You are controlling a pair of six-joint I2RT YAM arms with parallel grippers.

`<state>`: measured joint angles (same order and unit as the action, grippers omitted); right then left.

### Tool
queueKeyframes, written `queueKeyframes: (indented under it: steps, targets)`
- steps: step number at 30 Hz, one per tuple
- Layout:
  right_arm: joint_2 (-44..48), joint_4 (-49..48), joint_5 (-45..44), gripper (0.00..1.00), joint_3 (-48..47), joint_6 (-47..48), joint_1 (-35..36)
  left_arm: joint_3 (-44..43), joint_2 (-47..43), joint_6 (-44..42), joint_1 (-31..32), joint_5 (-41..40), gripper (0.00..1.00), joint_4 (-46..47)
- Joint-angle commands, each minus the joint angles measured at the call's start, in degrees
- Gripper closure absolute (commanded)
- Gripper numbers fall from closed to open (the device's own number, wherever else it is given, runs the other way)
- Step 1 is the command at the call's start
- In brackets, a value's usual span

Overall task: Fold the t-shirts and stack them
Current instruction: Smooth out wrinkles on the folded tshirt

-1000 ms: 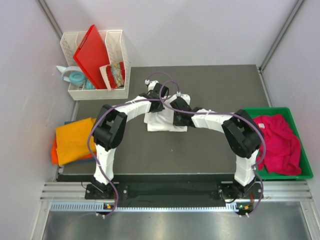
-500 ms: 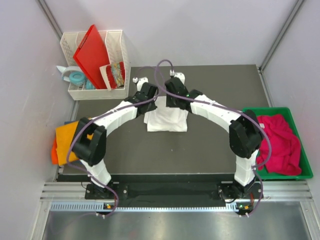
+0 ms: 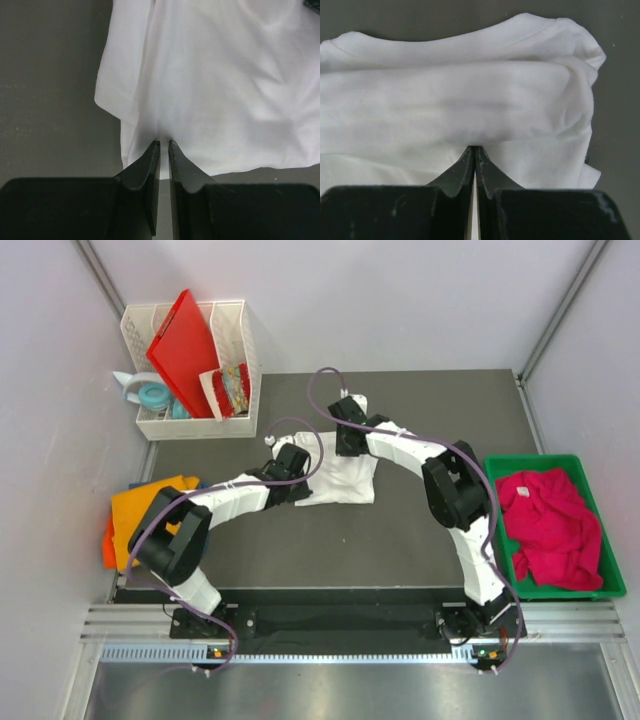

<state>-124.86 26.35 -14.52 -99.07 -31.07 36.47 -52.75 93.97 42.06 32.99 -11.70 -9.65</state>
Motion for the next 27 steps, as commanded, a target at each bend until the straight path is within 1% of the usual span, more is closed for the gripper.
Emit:
queueKeyframes:
  steps: [1,10,14,18,20,22,25,26,27]
  targets:
    - [-1.61,-0.07,0.46,0.99,-7.01,-0.4,-0.43,-0.6,-1.08,1.53,0.05,2.48,0.83,5.52]
    - [-5.74,0.28,-0.33,0.97,-13.77,0.04,-2.98,-1.13,0.59,0.56,0.05,1.77,0.84,3.06]
    - [-10.13,2.82,0.2,0.96,-17.65,0.05,-4.38,-1.65,1.3,0.04,0.05,1.6,0.85,2.01]
    - [-12.69,3.8,0.64,0.93,-18.53,-0.74,-6.05,-1.74,1.39,-0.66,-0.03,0.9,0.85,0.69]
    - [-13.48,3.8,0.55,0.93,-18.36,-0.66,-6.67,-1.74,1.21,-1.02,0.05,0.28,0.85,0.16]
    - [-13.48,3.19,0.46,0.94,-17.92,0.65,-7.46,-1.83,0.86,-1.89,0.05,-0.16,0.85,-0.54]
    - [-11.21,-0.23,-0.68,0.93,-15.73,3.47,-7.47,-3.05,-0.89,-3.91,0.23,-1.65,0.85,-1.25]
    - [-8.85,-2.42,-1.38,0.92,-14.94,3.91,-7.46,-3.58,-2.29,-4.53,0.4,-2.79,0.84,-1.68]
    - [-7.34,-3.57,-3.3,0.89,-13.97,4.43,-7.46,-4.2,-3.0,-5.75,0.75,-5.49,0.82,-3.25]
